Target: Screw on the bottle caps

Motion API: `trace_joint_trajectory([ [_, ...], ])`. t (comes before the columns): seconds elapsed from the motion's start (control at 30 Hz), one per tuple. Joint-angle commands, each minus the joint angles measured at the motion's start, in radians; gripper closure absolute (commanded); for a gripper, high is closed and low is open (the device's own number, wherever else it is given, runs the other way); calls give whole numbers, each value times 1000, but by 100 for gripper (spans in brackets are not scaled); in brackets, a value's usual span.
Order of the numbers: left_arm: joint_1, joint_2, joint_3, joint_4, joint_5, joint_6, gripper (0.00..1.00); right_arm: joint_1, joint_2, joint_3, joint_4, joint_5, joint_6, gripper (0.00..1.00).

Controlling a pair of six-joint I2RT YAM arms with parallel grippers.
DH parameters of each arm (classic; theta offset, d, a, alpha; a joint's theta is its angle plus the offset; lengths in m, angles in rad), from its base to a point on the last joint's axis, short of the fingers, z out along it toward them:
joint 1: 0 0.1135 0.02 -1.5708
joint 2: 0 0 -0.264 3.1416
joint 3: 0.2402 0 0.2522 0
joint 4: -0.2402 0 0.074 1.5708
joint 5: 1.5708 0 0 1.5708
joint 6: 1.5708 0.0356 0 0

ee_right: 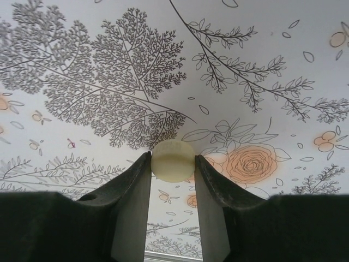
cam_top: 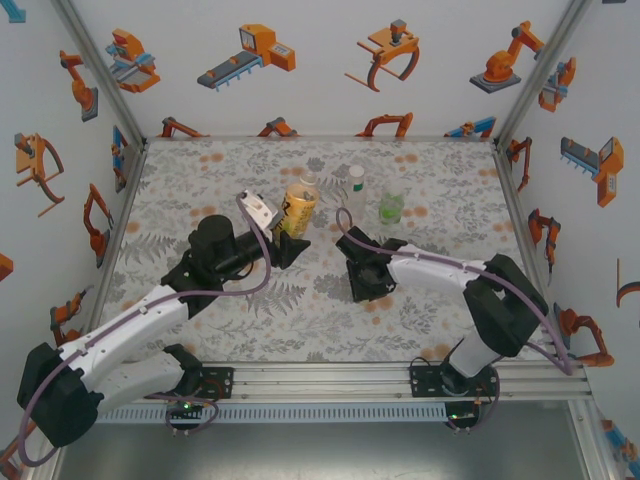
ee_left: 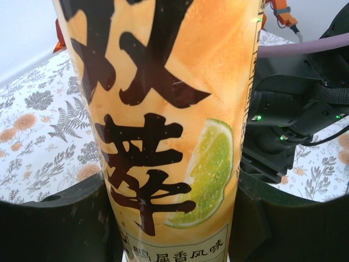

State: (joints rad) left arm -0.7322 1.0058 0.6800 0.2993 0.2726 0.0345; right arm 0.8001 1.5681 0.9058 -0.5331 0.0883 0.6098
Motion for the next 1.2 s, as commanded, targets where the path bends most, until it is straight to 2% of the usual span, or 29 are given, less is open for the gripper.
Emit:
trace_joint_trajectory([
  [0.0,6,4,62,-52,67,39,100,5,-76,-5,16,21,-24,65],
  [0.17,6,22,122,-186,196,114,100,6,-161,-2,41,5,-96,66],
  [0.3,7,31,198,-364,307,223,100,5,-247,-3,71,0,-157,65],
  [0.53,4,17,275,-604,406,390,100,-4,-405,-6,110,-35,-294,66],
  [0.8,3,-29,289,-697,439,481,100,-4,-601,2,149,-120,-484,68],
  [0.97,2,-38,301,-746,431,517,100,-2,-752,-24,206,-283,-654,72],
  [1.17,-14,-36,317,-795,424,573,100,-2,-855,2,173,-434,-819,75],
])
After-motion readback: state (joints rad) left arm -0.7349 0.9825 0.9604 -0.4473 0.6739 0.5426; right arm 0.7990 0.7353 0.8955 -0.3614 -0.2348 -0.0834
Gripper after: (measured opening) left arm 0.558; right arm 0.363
